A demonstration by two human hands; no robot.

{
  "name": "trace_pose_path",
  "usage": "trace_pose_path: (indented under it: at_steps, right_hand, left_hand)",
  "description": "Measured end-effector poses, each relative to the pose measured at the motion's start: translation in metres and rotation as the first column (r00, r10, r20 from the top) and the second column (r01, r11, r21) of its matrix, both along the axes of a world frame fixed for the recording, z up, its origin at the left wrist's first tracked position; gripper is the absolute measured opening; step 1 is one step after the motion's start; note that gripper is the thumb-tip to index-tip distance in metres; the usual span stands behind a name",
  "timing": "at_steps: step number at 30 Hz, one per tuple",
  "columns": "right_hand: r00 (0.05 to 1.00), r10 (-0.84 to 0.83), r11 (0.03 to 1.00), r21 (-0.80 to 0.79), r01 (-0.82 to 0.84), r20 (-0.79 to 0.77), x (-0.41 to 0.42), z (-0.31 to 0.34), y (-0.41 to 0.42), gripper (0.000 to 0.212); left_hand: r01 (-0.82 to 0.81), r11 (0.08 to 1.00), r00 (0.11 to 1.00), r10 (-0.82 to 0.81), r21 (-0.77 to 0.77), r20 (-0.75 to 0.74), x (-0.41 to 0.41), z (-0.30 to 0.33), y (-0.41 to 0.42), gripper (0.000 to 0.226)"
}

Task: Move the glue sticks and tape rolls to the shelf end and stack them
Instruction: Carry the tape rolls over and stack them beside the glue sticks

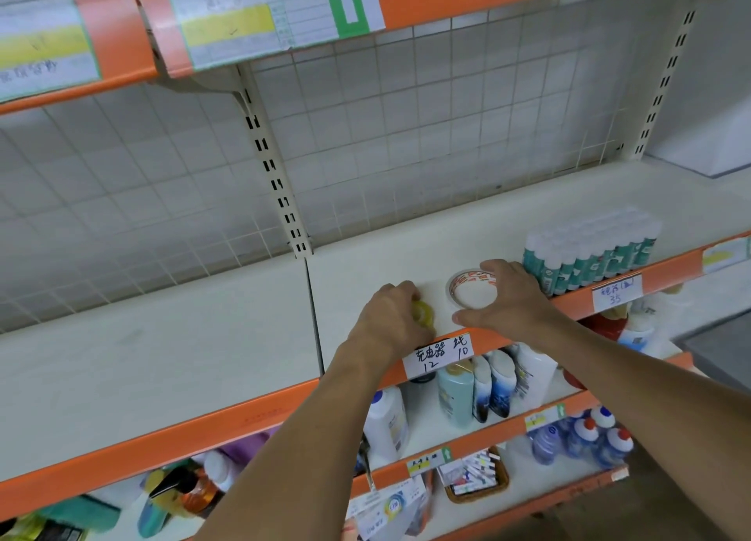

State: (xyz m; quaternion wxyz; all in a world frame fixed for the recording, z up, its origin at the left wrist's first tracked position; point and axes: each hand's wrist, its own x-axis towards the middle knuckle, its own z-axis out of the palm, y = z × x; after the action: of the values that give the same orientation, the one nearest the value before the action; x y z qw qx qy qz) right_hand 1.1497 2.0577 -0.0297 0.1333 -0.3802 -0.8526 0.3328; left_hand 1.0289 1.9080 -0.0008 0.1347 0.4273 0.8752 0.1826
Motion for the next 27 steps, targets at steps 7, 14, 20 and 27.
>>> trace_pose_path:
  at_steps: [7, 14, 20, 27]
  right_hand:
    - [0.999, 0.006, 0.999, 0.043, -0.008, 0.038, -0.001, -0.002, 0.003, 0.106]
    - [0.997, 0.057, 0.998, 0.0, -0.057, 0.056, 0.001, -0.002, 0.008, 0.111]
    - [0.994, 0.05, 0.998, 0.037, -0.054, 0.092, 0.0, -0.002, 0.005, 0.117]
    - [0.995, 0.09, 0.99, 0.102, -0.094, 0.037, 0.008, 0.0, 0.001, 0.117]
  left_hand:
    - [-0.058, 0.998, 0.997, 0.06, -0.032, 0.057, 0.003, -0.003, 0.008, 0.055]
    - [-0.078, 0.99, 0.989, 0.091, -0.117, 0.116, 0.007, 0.003, 0.007, 0.06]
    - [-0.103, 0.993, 0.967, 0.113, -0.056, 0.228, 0.009, 0.007, -0.003, 0.071]
    - [-0.218, 0.969, 0.938, 0.176, 0.113, 0.299, 0.02, 0.003, -0.021, 0.074]
